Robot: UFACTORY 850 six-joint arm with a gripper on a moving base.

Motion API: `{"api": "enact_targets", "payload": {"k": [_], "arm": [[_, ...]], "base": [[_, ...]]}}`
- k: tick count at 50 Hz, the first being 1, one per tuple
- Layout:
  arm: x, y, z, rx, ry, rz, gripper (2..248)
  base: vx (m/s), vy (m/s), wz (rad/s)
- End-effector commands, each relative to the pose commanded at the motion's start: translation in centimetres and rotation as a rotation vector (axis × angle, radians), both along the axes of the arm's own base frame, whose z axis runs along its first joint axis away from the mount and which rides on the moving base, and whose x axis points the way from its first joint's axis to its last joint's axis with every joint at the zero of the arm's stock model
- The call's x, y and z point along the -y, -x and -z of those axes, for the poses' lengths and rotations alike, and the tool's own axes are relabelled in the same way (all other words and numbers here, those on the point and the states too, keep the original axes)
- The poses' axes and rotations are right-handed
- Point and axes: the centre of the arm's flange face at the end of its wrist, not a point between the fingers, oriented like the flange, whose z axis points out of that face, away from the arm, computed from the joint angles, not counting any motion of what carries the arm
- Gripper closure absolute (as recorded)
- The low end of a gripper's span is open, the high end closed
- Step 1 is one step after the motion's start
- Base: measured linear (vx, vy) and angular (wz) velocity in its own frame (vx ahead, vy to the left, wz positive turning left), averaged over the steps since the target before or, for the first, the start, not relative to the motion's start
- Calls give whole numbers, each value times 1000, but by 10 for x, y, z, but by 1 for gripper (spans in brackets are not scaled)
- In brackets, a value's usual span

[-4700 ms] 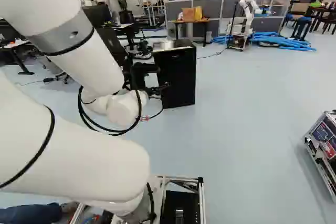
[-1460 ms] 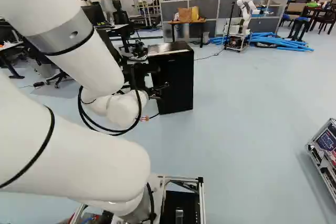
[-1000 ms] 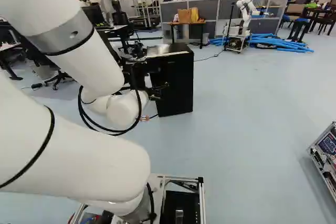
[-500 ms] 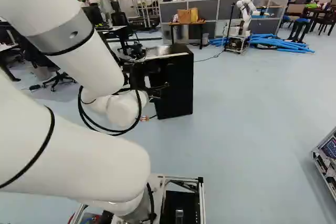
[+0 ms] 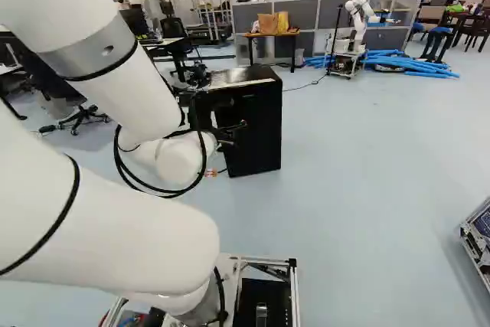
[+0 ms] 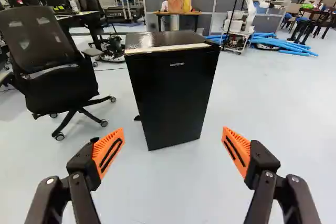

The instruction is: Grab a drink from the fridge

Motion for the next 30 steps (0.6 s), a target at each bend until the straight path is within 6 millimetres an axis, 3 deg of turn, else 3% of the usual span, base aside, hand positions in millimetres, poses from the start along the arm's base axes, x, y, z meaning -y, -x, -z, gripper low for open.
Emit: {"api": "enact_targets", "payload": {"k": [12, 30], "arm": [[0, 0, 0, 0, 0, 0, 3], [0, 0, 0, 0, 0, 0, 3]], "base": [[81, 5, -1], [69, 24, 110]]}}
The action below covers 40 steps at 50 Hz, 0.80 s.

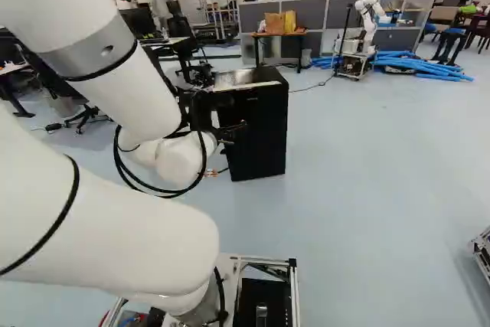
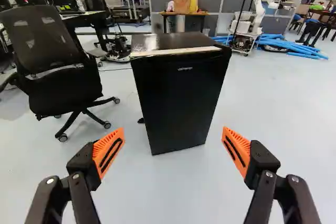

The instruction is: Grab a drink from the fridge

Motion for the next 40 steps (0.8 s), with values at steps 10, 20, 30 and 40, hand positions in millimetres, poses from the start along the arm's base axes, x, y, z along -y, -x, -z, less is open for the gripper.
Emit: {"api": "enact_targets", "payload": {"k": [10, 20, 30, 40], "arm": [[0, 0, 0, 0, 0, 0, 3], [0, 0, 0, 0, 0, 0, 3], [0, 0, 0, 0, 0, 0, 3], [0, 0, 0, 0, 0, 0, 3]], "base": [[65, 24, 112], [70, 26, 116], [71, 25, 118], [69, 25, 116]]}}
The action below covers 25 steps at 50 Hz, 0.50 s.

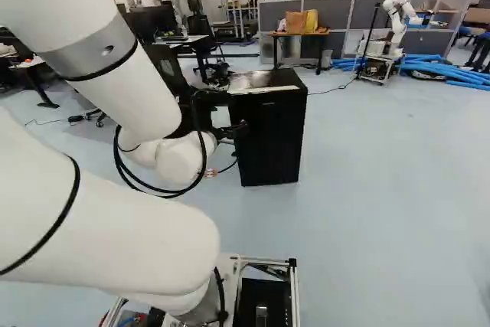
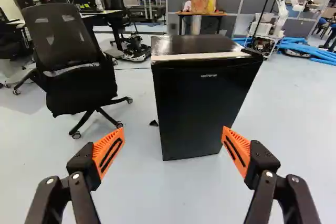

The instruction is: Grab a drink from the fridge

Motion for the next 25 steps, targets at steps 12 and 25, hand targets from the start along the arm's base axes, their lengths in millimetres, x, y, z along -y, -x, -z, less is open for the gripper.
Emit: {"api": "enact_targets", "payload": {"k": [12, 25], "arm": [[0, 0, 0, 0, 0, 0, 3], [0, 0, 0, 0, 0, 0, 3]], "base": [[73, 26, 121], [72, 25, 110]]}}
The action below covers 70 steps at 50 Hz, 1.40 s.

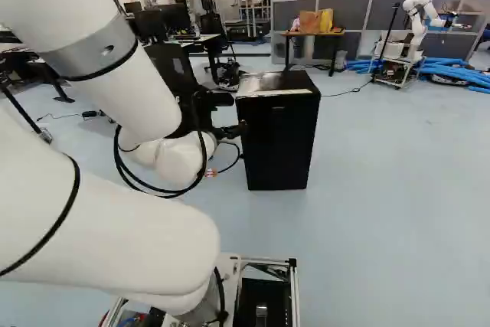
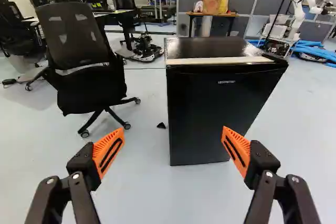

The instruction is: Grab a drink from the fridge

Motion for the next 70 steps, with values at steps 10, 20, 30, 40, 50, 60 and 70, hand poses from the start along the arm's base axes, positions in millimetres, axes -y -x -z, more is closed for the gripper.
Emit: {"api": "enact_targets", "payload": {"k": [10, 20, 30, 40, 50, 60, 70], "arm": [[0, 0, 0, 0, 0, 0, 3], [0, 0, 0, 0, 0, 0, 3], [0, 0, 0, 0, 0, 0, 3], [0, 0, 0, 0, 0, 0, 3], [0, 0, 0, 0, 0, 0, 3], [0, 0, 0, 0, 0, 0, 3], [0, 0, 0, 0, 0, 0, 3]], "base": [[65, 5, 13], [64, 2, -1], [65, 2, 1], [67, 3, 0], [63, 2, -1], [66, 20, 15], [19, 14, -2]]}}
